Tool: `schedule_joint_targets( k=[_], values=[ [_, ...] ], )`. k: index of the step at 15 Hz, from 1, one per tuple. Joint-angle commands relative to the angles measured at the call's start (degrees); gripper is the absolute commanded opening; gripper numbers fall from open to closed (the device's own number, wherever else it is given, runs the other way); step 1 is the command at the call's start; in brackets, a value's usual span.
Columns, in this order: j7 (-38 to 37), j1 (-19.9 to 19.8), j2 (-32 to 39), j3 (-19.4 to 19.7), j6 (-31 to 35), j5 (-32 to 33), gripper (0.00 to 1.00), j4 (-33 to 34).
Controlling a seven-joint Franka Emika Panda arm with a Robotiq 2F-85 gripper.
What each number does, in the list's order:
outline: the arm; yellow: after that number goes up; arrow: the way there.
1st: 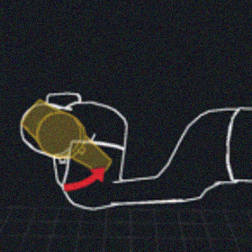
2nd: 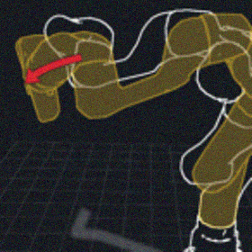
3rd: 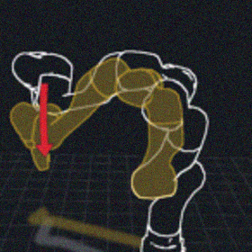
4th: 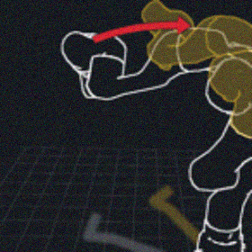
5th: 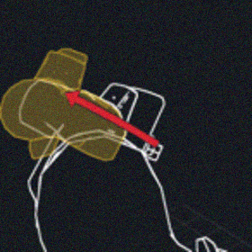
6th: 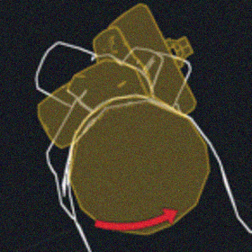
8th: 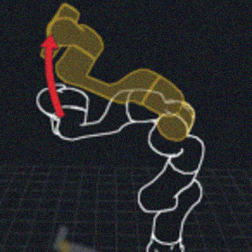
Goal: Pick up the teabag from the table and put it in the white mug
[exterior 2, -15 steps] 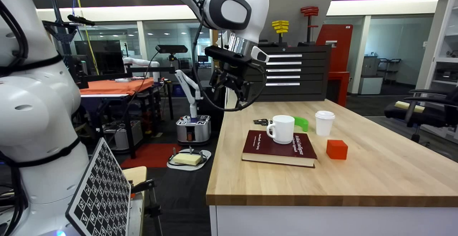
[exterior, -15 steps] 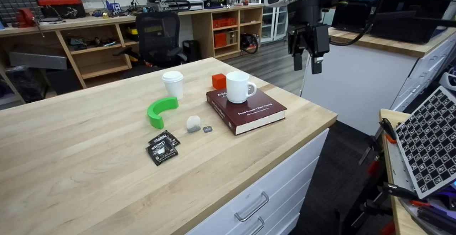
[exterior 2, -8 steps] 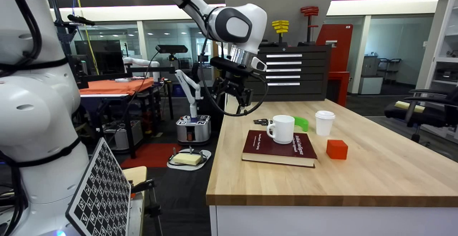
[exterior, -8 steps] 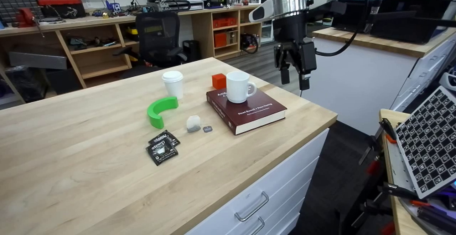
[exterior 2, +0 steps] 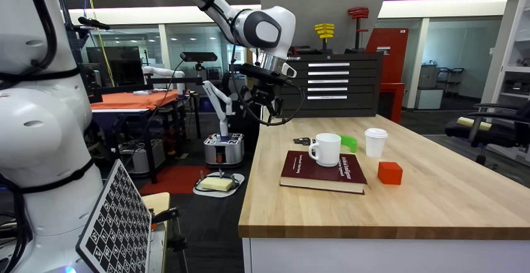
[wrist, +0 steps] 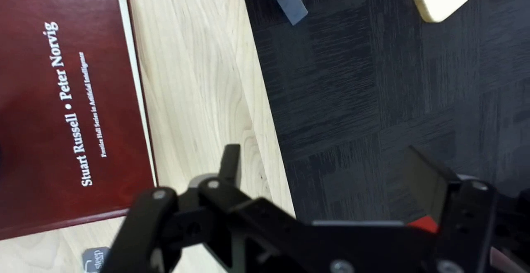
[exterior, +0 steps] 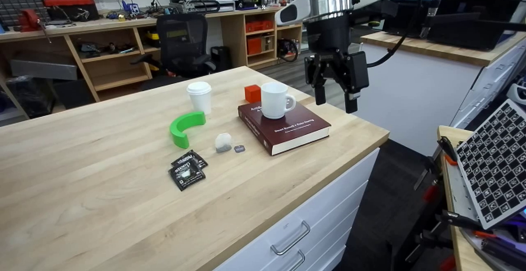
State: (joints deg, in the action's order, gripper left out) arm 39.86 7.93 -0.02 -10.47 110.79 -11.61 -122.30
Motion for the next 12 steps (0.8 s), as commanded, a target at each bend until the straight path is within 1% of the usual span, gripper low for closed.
schedule_joint_targets(
  k=[1, 3, 4, 11, 12],
  values=[
    [2.1, 1.1, -0.2, 0.1, 0.0, 0.5, 1.00, 0.6],
    [1.4, 0.8, 0.7, 0.1, -0.7, -0.2, 1.00, 2.0],
    [1.0, 0.9, 0.0, 0.0, -0.1, 0.0, 1.00, 0.5],
    [1.0, 0.8, 0.3, 0.0, -0.1, 0.0, 1.00, 0.5],
    [0.9, 0.6, -0.2, 0.2, -1.5, -0.3, 1.00, 0.0]
  ],
)
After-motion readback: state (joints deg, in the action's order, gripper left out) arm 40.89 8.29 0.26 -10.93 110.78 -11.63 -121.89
